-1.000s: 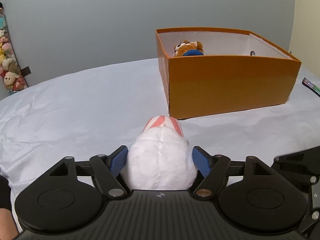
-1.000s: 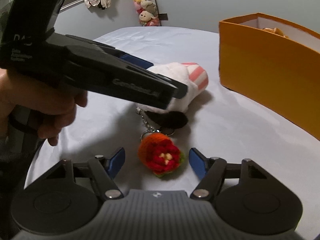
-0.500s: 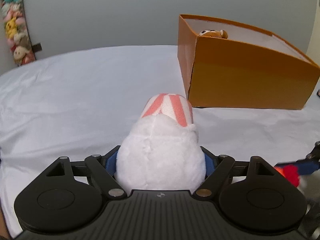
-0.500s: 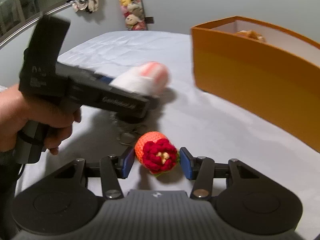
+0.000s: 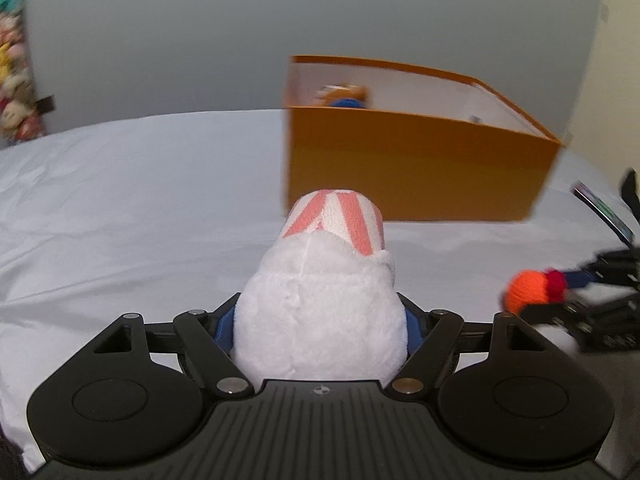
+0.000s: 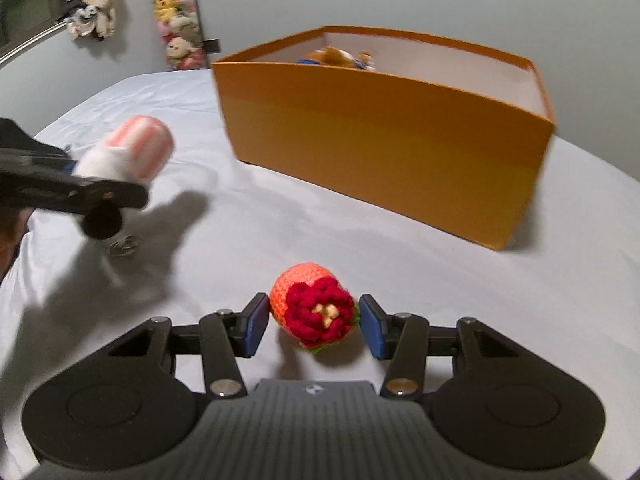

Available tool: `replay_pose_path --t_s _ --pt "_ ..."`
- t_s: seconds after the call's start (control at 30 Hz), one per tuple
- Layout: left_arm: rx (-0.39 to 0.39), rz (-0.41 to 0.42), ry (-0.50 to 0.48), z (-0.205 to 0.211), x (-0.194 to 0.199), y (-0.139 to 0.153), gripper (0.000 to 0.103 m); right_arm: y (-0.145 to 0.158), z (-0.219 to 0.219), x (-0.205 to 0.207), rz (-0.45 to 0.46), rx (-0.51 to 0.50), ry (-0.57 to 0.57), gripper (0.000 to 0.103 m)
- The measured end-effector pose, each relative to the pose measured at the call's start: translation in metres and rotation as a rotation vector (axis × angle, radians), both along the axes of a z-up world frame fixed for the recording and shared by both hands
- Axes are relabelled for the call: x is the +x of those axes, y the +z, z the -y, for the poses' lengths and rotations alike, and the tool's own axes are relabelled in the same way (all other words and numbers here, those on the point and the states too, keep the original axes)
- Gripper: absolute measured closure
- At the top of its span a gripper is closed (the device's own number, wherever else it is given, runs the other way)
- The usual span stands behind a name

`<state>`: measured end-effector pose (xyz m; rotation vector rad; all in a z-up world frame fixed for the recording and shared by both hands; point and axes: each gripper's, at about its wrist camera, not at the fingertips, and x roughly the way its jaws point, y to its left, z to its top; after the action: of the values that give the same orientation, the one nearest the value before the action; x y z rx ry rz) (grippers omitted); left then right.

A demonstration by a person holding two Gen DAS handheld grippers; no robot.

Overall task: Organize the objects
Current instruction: 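Carry the white plush and crocheted strawberry over into the orange box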

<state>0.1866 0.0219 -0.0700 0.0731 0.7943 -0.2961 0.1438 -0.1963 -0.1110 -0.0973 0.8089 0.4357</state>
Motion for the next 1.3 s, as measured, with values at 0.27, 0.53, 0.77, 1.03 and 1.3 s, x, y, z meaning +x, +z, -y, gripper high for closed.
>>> replay_pose_path --t_s 0.27,0.53,0.77,1.03,1.3 --pt "0.107 -0.046 -0.084 0.04 -0.008 -0.027 0.015 -0.007 0.005 0.001 -0.005 0.0 0.002 0.051" --pt "0.168 -0.036 -0.066 0.048 -0.012 -0.03 0.01 -0.008 0.01 0.002 -0.013 0.023 -0.015 0.045" --pt "0.284 -0.004 -0.04 0.062 -0.029 -0.029 0.01 -0.003 0.015 -0.003 -0.009 0.019 -0.004 0.046" --pt "0.23 -0.03 -0.012 0.055 -0.034 -0.024 0.013 -0.003 0.015 -0.009 -0.017 -0.003 0.009 0.049" --pt "0.146 -0.024 -0.041 0.054 -0.044 -0.009 0.015 0.004 0.015 -0.014 -0.005 -0.004 0.011 0.053"
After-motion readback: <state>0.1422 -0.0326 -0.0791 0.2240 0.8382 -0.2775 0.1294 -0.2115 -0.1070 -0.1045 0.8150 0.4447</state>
